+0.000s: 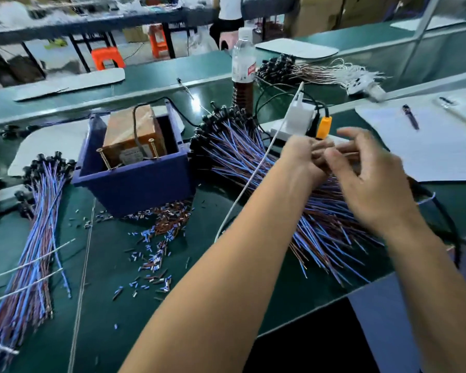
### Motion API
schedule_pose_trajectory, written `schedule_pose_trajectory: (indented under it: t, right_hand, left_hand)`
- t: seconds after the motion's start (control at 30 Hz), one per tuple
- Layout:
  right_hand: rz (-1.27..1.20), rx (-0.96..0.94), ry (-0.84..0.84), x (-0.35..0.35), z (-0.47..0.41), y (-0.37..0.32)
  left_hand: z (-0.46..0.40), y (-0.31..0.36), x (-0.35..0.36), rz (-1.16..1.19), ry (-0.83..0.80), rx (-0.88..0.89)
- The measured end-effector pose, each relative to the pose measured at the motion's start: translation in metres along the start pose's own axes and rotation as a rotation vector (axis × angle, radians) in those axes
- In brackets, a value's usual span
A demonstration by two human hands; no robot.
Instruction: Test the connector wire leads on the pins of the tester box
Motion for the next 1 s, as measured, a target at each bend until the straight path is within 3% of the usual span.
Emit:
schedule_pose_trajectory:
  t: [0.23, 0.33, 0.4, 0.57, 0.67, 0.8, 0.9, 1.0]
  right_hand:
    - [0.022, -0.004, -0.269, 0.040, 0.001, -0.005]
    - [0.000, -0.043, -0.245, 0.042, -0.003, -0.008]
    - [0.030, -0.076, -0.203, 0.042, -0.006, -0.008]
    - [0.169, -0.095, -0.134, 0.046, -0.010, -0.002]
    - [0.217, -0.084, -0.081, 0.050, -0.007, -0.005]
    - [0.282, -0.084, -0.087, 0.058, 0.001, -0.004]
    - [0.254, -0.054, -0.057, 0.055, 0.001, -0.004]
    - [0.132, -0.064, 0.010, 0.052, 0.003, -0.018]
  left_hand:
    - [0.003, 0.079, -0.040, 0.208, 0.102, 0.217]
    - [0.014, 0.109, -0.055, 0.173, 0.150, 0.347]
    - [0.022, 0.132, -0.075, -0.056, 0.294, 0.490]
    - [0.041, 0.176, -0.094, -1.064, 0.709, 0.899]
    - [0.052, 0.177, -0.100, -1.345, 0.865, 1.006]
    - [0.047, 0.161, -0.105, -1.544, 0.843, 0.959]
    - [0.053, 0.150, -0.106, -1.496, 0.786, 0.922]
    - [0.066, 0.136, -0.107, -1.419, 0.589, 0.890]
Point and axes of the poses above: each hand's wrist, its own z-axis away from the middle knuckle, its own x-axis out of the palm, y = z × x, the point moved 9 cm from there along -z, towards the middle knuckle, and after that the axes turned 11 degrees about y, right-handed, at the moved point
